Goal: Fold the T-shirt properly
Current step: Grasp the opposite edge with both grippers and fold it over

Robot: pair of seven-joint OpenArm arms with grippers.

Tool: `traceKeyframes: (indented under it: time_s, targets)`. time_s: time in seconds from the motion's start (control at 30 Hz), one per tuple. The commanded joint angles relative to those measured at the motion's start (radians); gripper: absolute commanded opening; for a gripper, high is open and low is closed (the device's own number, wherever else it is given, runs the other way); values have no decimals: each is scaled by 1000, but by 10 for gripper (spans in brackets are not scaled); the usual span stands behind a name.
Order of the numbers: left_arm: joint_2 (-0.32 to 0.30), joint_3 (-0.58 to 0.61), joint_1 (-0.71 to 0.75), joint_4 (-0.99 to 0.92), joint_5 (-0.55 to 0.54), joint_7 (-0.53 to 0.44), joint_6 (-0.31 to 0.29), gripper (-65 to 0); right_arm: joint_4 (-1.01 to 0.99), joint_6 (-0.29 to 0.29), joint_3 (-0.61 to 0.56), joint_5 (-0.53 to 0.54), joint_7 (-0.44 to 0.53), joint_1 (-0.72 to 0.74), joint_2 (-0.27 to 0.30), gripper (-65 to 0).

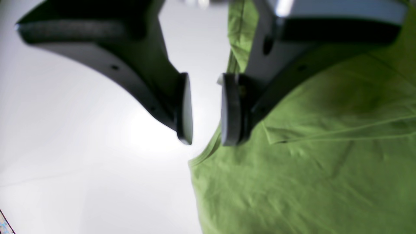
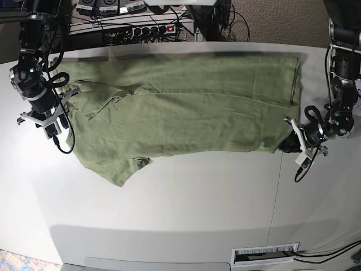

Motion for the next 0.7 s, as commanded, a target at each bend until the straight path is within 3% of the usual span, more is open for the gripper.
traceKeyframes:
  time_s: [0.0,0.37,0.5,0.67]
  targets:
    - [-19,-6,-25,16,-25,-16,-4,-650,13,-7,10,6,25,14,20,-488]
    - [-60,-6,-28,129,-46,-15,-4,-650,-9,-8,10,-25,23,113,19,-488]
    - [-79,-6,-28,177,-129,49,-4,-650,-94,-8,10,-24,65,162,19,-488]
    - [-80,-6,-25,213,-143,81,-4,-650,-224,-6,-10,1,92,256,19,-485]
